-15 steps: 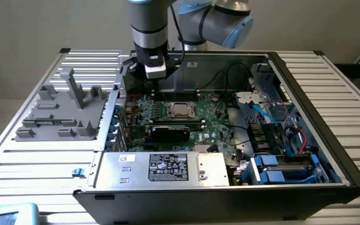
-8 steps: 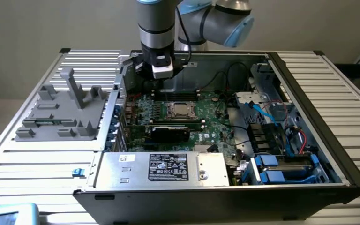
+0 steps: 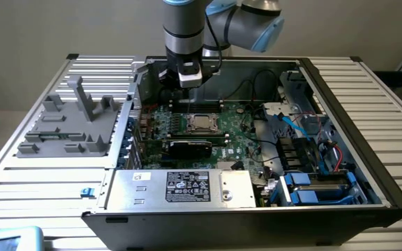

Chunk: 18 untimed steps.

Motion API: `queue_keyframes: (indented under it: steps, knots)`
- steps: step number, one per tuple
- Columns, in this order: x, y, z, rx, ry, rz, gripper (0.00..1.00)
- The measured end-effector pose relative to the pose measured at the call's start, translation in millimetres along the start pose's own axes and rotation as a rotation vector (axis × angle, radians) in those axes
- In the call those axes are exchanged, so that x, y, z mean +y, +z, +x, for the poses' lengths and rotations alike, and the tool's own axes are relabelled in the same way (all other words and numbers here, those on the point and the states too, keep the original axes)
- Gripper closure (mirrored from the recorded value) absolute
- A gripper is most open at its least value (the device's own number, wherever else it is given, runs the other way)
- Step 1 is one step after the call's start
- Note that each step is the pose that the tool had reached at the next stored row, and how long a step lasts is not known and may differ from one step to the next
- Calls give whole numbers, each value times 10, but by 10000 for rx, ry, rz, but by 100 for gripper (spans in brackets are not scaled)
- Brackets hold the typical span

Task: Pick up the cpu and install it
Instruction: 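Install the first cpu locking lever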

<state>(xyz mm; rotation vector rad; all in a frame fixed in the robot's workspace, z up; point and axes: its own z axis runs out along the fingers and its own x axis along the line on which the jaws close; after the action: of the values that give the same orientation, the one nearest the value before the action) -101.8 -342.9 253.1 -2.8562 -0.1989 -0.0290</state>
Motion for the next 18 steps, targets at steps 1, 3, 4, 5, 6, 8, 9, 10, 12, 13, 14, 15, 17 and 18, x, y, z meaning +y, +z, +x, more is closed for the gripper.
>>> queue_keyframes:
  steps: [1,3,4,5,6,8,9,10,12,13,14,15,17,18]
  knots:
    - [3,0,19,2,3,11,89]
    - [7,0,49,8,14,25,89]
    - [8,1,55,10,20,28,89]
    - [9,1,58,12,24,29,89]
    - [9,1,58,12,24,29,89]
    - [8,1,58,12,25,29,89]
    - [8,1,58,12,25,29,89]
    - [8,1,59,11,24,29,89]
    - [9,1,59,11,23,29,89]
    - [8,1,59,12,24,29,89]
    - [8,1,59,12,24,29,89]
    - [8,1,59,12,24,29,89]
    - [9,1,59,11,23,29,89]
    - [8,1,59,12,24,29,89]
